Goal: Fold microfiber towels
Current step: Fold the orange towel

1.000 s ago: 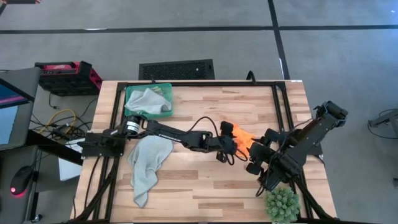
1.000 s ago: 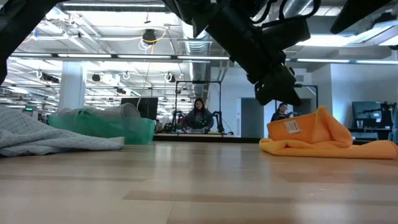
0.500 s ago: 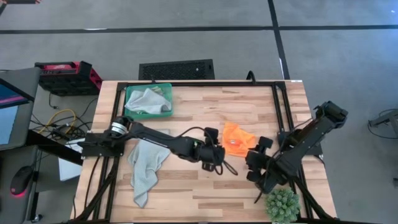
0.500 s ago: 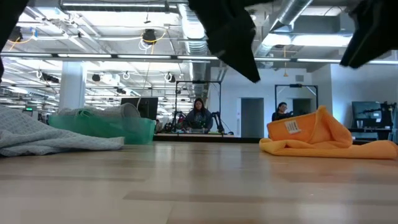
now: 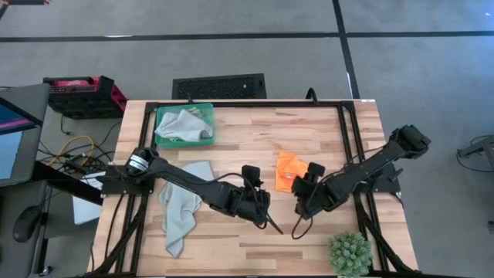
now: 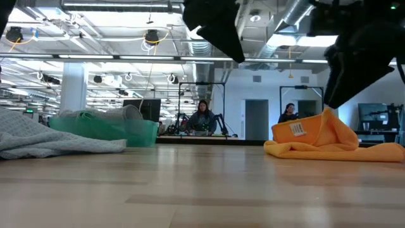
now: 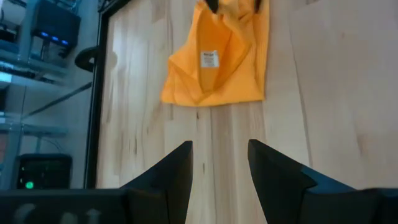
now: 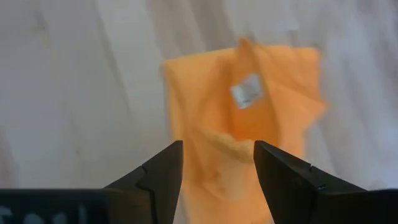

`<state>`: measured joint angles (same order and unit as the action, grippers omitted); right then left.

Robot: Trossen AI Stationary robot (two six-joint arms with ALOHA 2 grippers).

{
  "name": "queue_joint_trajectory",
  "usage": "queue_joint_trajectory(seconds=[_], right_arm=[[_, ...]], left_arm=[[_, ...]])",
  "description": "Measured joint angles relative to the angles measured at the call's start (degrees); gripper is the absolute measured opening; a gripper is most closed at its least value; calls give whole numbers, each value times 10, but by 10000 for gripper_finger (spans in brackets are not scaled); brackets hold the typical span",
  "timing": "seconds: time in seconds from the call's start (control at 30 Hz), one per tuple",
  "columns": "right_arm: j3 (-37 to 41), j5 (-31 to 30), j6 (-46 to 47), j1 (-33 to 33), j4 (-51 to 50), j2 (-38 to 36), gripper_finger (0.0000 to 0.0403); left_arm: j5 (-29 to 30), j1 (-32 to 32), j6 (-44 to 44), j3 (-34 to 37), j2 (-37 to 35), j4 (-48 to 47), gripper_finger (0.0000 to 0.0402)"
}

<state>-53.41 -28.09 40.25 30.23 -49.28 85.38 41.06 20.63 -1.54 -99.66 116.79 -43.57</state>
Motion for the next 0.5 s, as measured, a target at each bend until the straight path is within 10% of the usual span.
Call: queue_joint_trajectory(seconds=[0.5], right_arm=[[14,167,-67,-83,136,2,221]], left_arm=[[-1,6,13,0,0,-26,148]])
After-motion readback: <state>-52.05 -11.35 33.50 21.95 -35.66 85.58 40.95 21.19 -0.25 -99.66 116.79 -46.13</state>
